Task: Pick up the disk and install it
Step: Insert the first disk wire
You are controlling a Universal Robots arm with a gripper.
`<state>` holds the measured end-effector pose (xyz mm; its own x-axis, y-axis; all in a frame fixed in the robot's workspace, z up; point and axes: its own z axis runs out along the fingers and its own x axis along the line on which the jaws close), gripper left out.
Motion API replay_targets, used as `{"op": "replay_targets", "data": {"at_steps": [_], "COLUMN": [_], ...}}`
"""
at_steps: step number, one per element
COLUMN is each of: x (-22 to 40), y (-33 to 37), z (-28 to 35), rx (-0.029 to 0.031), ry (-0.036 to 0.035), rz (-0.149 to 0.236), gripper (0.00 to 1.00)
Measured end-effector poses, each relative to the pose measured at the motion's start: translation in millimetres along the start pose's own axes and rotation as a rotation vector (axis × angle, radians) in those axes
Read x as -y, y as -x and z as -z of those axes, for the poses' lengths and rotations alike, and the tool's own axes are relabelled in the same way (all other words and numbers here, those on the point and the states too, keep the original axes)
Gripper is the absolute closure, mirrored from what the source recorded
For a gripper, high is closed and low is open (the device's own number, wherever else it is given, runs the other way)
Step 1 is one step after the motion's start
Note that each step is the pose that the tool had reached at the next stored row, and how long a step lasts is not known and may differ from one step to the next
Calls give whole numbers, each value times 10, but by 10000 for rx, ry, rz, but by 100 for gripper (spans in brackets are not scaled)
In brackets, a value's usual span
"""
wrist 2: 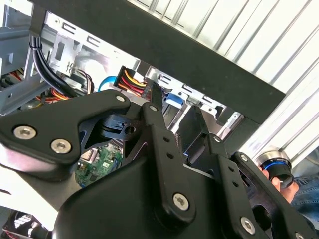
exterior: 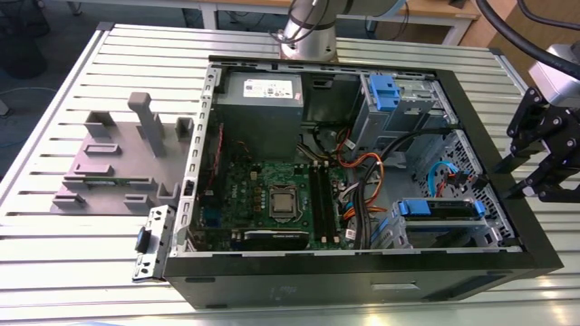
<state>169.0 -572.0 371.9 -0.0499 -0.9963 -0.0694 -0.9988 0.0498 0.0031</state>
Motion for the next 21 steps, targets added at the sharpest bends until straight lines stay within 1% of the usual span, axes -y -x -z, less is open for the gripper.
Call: {"op": "replay_targets", "data": {"at_steps": [6, 15, 21], "x": [7, 21, 20], "y": [11, 48, 60], "z": [-5, -18, -45], "rx": [-1, -1, 0], "ry": [0, 0, 0], "rz": [0, 0, 2], "gripper": [58, 58, 58]}}
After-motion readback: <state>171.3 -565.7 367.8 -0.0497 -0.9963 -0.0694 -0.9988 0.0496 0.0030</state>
